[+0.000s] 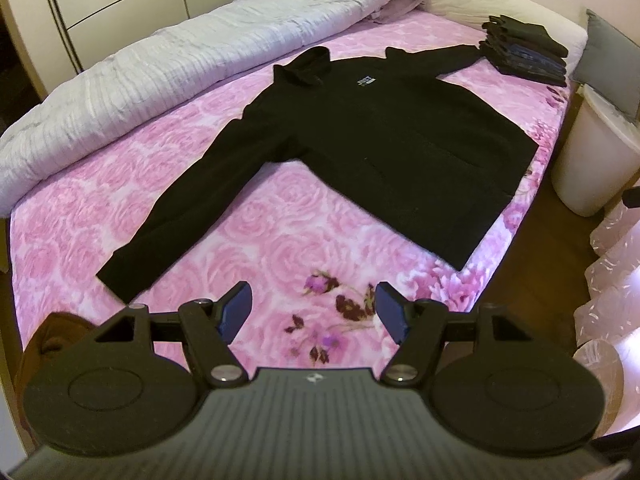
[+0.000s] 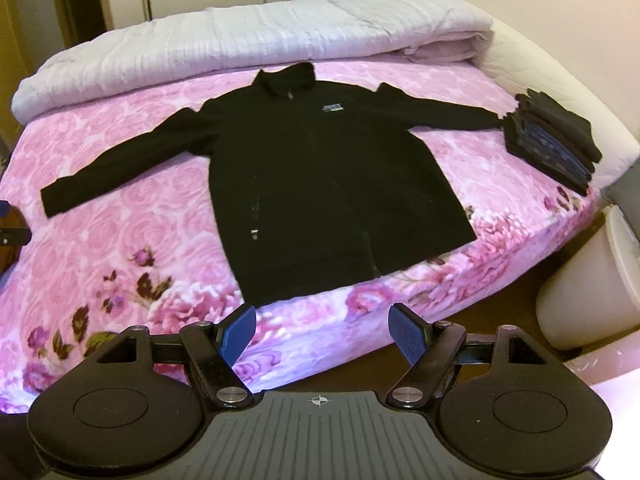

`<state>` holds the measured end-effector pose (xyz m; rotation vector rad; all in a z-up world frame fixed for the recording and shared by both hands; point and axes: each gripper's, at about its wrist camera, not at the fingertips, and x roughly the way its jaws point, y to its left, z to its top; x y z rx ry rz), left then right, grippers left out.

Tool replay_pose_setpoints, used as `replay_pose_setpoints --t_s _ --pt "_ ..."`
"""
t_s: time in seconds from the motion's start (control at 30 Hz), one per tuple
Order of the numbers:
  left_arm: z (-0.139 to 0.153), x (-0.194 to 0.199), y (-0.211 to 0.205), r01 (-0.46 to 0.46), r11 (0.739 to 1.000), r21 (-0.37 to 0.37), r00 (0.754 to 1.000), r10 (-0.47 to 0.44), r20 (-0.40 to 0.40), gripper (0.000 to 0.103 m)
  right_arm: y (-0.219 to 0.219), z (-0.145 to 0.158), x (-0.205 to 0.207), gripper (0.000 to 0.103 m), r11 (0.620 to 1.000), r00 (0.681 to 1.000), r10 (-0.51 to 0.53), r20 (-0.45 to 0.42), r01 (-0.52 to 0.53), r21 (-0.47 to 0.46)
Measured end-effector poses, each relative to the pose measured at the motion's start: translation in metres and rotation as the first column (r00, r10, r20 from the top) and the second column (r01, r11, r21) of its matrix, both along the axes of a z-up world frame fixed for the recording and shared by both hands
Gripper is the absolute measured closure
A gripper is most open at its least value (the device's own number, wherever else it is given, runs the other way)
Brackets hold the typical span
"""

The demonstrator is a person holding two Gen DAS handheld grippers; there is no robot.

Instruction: Fold clothes

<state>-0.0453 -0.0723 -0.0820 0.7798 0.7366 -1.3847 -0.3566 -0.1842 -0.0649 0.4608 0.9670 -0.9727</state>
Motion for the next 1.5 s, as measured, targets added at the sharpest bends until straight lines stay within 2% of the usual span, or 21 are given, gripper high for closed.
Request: replay_pose_setpoints --t_s 0.1,0.3,0.47,0.57,0.67,0.73,0.83,0.97,1.13,1.2,1.3,1.4,1.5 --pt "0.001 0.004 0.007 -0.017 1.000 0.001 1.000 0.017 0.003 0.039 0.000 -0.002 0.005 0.027 1.000 1.000 0.023 -0.003 -0.023 0.003" --pt "-0.001 0.022 0.019 -0.039 0.999 0.003 0.997 0.039 0.072 0.039 0.000 -0.007 0.016 0.027 0.998 0.998 0.059 -0.008 -0.059 0.007" --pt "-0.002 0.038 0.030 -0.058 0.998 0.003 0.990 0.057 0.130 0.039 -0.002 -0.014 0.035 0.027 0.991 0.991 0.135 -0.015 -0.135 -0.009" --pt "-0.003 0.047 0.036 -0.069 0.998 0.003 0.984 0.067 0.164 0.038 -0.004 -0.020 0.057 0.027 0.973 0.973 0.229 -0.025 -0.230 -0.028" --pt "-0.015 0.078 0.033 -0.094 0.995 0.022 0.976 0.087 0.198 0.037 -0.002 -0.030 0.092 0.027 0.931 0.933 0.354 -0.066 -0.358 -0.068" --pt "-0.022 0.100 0.030 -0.111 0.993 0.035 0.970 0.100 0.221 0.037 -0.003 -0.037 0.119 0.027 0.891 0.895 0.437 -0.084 -0.444 -0.095" --pt "-0.037 0.137 0.017 -0.154 0.987 0.045 0.967 0.141 0.212 0.037 -0.003 -0.051 0.164 0.027 0.819 0.826 0.553 -0.105 -0.563 -0.114" --pt "-0.066 0.183 -0.008 -0.161 0.985 0.066 0.964 0.142 0.227 0.037 -0.008 -0.083 0.231 0.027 0.711 0.719 0.681 -0.140 -0.694 -0.109" --pt "-0.113 0.228 -0.043 -0.082 0.990 0.115 0.956 0.046 0.291 0.037 -0.014 -0.123 0.314 0.030 0.549 0.556 0.811 -0.182 -0.831 -0.095" --pt "-0.131 0.241 -0.054 -0.042 0.990 0.134 0.950 -0.002 0.312 0.037 -0.016 -0.139 0.347 0.046 0.477 0.484 0.852 -0.198 -0.875 -0.087" --pt "-0.159 0.258 -0.067 0.041 0.986 0.162 0.935 -0.095 0.342 0.037 -0.018 -0.171 0.390 0.057 0.378 0.386 0.893 -0.229 -0.922 -0.081" --pt "-0.182 0.271 -0.074 0.121 0.974 0.191 0.904 -0.188 0.385 0.037 -0.019 -0.206 0.431 0.058 0.282 0.290 0.920 -0.265 -0.957 -0.071" --pt "-0.193 0.283 -0.077 0.132 0.973 0.189 0.901 -0.198 0.386 0.037 -0.018 -0.240 0.467 0.058 0.189 0.203 0.931 -0.303 -0.979 -0.074"
